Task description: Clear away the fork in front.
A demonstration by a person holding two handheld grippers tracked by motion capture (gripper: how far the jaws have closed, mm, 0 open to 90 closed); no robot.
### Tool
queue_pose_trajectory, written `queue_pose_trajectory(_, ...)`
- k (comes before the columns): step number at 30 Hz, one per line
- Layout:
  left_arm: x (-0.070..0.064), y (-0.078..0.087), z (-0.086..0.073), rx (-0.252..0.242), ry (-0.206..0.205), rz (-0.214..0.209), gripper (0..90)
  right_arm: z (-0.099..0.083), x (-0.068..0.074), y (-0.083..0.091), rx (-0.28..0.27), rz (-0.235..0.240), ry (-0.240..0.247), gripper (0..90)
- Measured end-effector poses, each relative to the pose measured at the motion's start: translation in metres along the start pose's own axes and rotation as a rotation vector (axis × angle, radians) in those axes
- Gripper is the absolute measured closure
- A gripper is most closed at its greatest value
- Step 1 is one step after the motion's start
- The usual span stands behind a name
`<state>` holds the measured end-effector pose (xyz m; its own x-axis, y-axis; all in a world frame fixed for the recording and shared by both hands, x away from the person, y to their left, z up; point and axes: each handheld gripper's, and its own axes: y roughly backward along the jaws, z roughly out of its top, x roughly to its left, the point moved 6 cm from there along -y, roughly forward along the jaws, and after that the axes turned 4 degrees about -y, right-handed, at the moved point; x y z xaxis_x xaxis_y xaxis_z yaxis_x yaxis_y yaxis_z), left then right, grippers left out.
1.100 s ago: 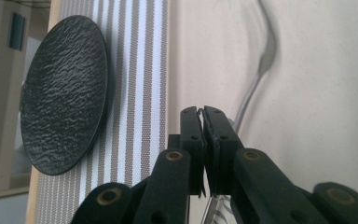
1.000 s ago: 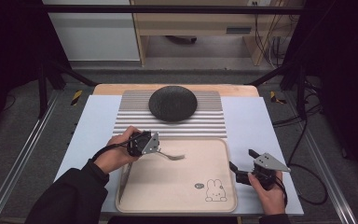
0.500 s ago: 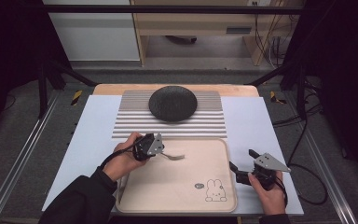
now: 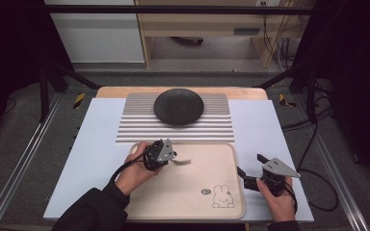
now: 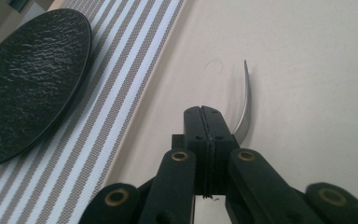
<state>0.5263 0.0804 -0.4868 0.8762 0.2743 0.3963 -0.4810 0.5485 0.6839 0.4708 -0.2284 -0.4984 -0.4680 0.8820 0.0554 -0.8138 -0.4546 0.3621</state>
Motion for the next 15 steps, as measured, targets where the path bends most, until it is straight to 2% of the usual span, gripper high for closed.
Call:
queue_pose_trajectory(5, -0.002, -0.005, 0.000, 0.012, 0.031, 0.012, 90.0, 0.000, 0.000, 0.000, 0.001, 0.000, 0.001, 9.5)
queue_pose_trajectory(15, -0.004, -0.011, 0.000, 0.015, 0.053, 0.019, 90.0, 0.000, 0.000, 0.000, 0.000, 0.002, 0.004, 9.6)
